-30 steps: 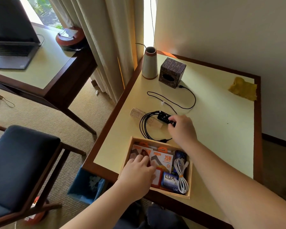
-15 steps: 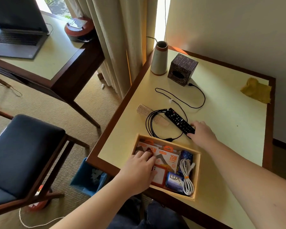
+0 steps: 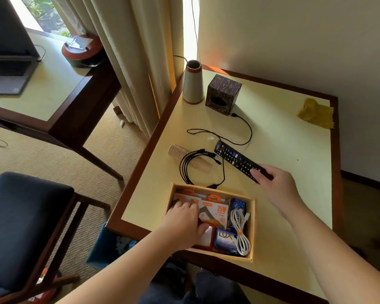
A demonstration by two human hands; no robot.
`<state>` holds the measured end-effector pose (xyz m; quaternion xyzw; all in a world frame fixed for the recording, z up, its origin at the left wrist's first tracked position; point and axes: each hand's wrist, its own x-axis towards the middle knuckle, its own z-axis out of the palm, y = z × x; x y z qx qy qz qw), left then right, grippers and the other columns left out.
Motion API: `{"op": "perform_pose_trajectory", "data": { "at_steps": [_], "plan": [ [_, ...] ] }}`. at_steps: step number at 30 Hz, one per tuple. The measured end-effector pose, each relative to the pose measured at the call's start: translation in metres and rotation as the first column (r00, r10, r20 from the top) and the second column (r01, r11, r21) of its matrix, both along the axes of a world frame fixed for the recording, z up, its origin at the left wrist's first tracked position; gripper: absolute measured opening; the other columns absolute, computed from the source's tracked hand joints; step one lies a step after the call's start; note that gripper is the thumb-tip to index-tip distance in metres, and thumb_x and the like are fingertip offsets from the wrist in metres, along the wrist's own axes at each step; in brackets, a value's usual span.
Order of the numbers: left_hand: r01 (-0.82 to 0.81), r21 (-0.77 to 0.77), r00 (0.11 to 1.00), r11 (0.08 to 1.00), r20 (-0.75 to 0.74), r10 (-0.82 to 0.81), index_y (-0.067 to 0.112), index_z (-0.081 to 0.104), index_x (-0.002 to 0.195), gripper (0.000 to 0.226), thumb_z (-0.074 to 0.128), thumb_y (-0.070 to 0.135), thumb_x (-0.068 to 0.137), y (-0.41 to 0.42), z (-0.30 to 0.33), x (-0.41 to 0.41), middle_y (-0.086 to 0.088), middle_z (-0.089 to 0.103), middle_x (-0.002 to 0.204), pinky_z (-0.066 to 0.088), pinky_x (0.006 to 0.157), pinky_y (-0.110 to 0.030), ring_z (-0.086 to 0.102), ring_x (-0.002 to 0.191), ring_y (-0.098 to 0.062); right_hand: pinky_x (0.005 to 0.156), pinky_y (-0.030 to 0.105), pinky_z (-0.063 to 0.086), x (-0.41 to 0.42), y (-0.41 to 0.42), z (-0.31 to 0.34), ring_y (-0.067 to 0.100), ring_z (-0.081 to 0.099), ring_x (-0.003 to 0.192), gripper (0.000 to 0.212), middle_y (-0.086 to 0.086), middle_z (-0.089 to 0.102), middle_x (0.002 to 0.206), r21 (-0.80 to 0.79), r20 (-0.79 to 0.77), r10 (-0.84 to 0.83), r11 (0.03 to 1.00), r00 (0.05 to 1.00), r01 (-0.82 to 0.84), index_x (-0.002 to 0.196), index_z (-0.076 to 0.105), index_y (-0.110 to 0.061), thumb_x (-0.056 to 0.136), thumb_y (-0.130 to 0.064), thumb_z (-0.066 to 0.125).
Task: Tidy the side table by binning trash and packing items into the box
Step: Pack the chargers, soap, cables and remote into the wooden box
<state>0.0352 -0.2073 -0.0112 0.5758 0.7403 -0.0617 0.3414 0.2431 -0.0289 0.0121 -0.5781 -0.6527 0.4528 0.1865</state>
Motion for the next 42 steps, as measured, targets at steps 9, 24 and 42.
{"op": "perform_pose_trajectory", "data": {
  "at_steps": [9, 24, 42],
  "plan": [
    [0.082, -0.107, 0.995, 0.991, 0.062, -0.075, 0.025, 0.055, 0.147, 0.058, 0.028, 0.058, 0.108, -0.001, 0.01, 0.004, -0.01, 0.047, 0.152, 0.037, 0.118, -0.05, 0.039, 0.141, -0.032, 0.079, 0.006, 0.047, 0.043, -0.05, 0.038, 0.002, 0.067, 0.1, 0.029, -0.02, 0.072, 0.108, 0.107, -0.098, 0.063, 0.993, 0.993, -0.053, 0.119, 0.074, -0.036, 0.092, -0.039, 0.068],
    [0.118, 0.171, 0.989, 0.978, -0.114, -0.099, 0.027, 0.062, 0.135, 0.049, 0.033, 0.054, 0.107, -0.021, -0.001, 0.006, 0.002, 0.05, 0.134, 0.045, 0.1, -0.035, 0.042, 0.116, -0.02, 0.085, 0.024, 0.053, -0.007, -0.057, -0.001, 0.005, 0.053, 0.1, 0.037, -0.017, 0.056, 0.104, 0.27, 0.27, 0.54, 0.752, 0.797, -0.601, 0.131, 0.071, -0.028, 0.095, -0.029, 0.071],
    [0.015, 0.248, 0.994, 0.969, -0.112, 0.013, 0.025, -0.006, 0.165, 0.081, 0.034, 0.062, 0.104, -0.024, -0.004, 0.007, -0.003, 0.034, 0.154, 0.039, 0.114, -0.036, 0.037, 0.136, -0.022, 0.045, 0.026, 0.048, -0.02, -0.087, -0.035, 0.015, 0.047, 0.064, 0.017, 0.004, 0.049, 0.102, 0.373, 0.53, 0.353, 0.719, 0.771, -0.586, 0.103, 0.064, -0.013, 0.091, -0.019, 0.072]
  ]
}}
